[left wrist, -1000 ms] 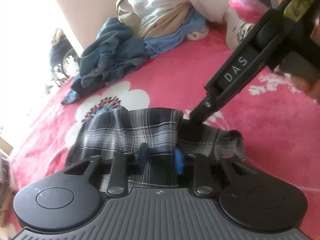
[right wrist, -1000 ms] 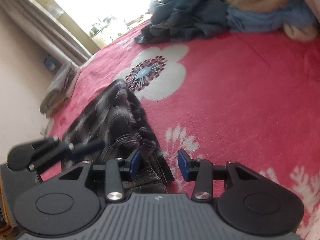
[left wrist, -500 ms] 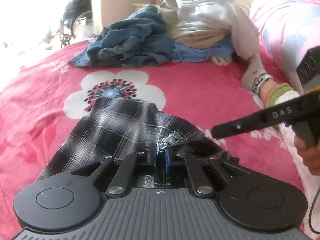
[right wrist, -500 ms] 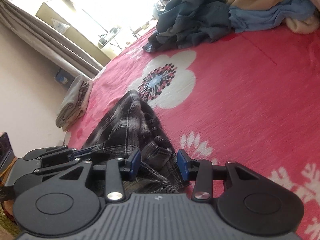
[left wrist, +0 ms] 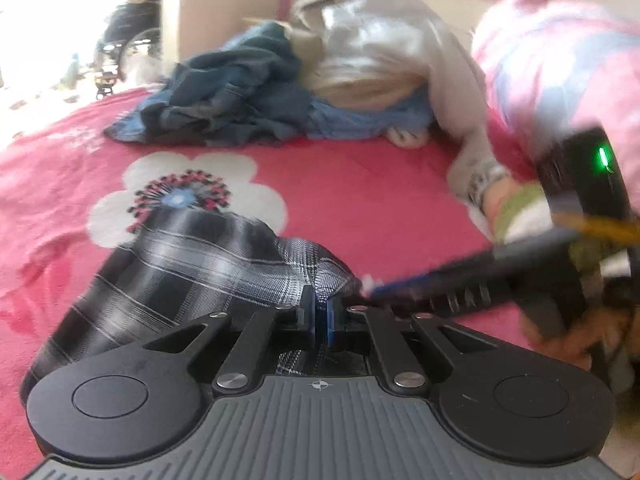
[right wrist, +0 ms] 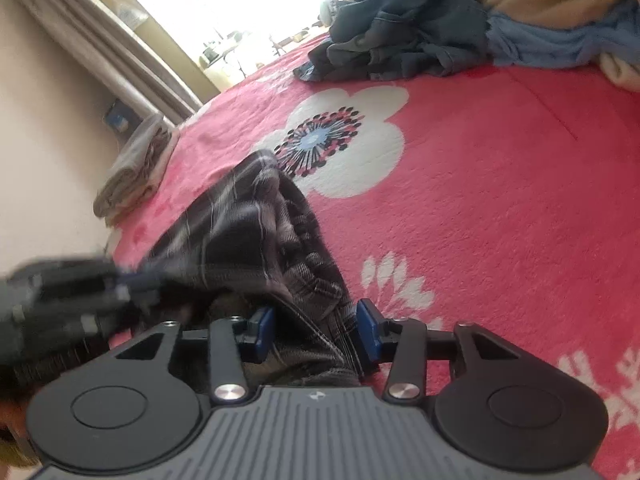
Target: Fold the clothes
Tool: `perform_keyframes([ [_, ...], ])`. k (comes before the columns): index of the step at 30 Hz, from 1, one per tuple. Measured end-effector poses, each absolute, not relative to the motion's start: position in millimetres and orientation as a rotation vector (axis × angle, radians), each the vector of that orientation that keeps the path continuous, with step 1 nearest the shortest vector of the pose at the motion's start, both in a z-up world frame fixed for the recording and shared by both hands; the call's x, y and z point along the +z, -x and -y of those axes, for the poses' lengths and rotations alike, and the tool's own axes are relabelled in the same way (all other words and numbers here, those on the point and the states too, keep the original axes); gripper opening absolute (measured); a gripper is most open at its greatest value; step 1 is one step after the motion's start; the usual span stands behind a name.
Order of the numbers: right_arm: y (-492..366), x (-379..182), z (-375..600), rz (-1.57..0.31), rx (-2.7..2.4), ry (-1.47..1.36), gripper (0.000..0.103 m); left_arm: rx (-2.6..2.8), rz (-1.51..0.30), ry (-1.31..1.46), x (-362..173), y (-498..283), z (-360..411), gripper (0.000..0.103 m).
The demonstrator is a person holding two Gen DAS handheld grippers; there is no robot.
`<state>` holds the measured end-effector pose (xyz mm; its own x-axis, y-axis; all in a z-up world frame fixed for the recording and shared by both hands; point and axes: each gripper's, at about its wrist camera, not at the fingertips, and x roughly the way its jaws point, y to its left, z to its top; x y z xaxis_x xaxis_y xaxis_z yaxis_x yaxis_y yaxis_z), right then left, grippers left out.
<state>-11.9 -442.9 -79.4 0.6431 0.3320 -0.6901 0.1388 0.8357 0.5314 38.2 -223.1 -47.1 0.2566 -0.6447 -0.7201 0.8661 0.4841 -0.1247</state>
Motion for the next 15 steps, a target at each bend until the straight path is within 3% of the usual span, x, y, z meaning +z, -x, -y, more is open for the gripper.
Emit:
perform_keyframes([
  [2,11.5,-81.2,449.0,-0.891,0.122,-0.629,0.047,-1.048,-0.841,-0.364,-56.2,-36.3,226.4,0.007],
  [4,14.7,-82.2,459.5,-0.9,0.128,-0.693,0.048,-1.028,-0.861,-0.366,-58.2,-35.7,222.6,0.024],
  [6,21.1,-81.6,475.8,-0.882,0.123,-0.786,0.049,-1.024,-0.853,-0.338,-52.9,-33.5,211.0,0.033],
  [7,24.1,-81.8,484.2,-0.862,0.119,-0.843,0.054,-1.024,-0.849,-0.33,-50.5,-31.5,204.5,0.037],
  [10,25.5,-86.0,502.7,-0.798,0.125,-1.015,0.058,-1.023,-0.847,-0.331,-46.8,-24.0,184.9,0.043],
  [15,-7.2,-87.8,482.6,-0.825,0.202,-0.952,0.059,-0.969,-0.889,-0.383,-62.4,-17.0,160.9,0.044],
])
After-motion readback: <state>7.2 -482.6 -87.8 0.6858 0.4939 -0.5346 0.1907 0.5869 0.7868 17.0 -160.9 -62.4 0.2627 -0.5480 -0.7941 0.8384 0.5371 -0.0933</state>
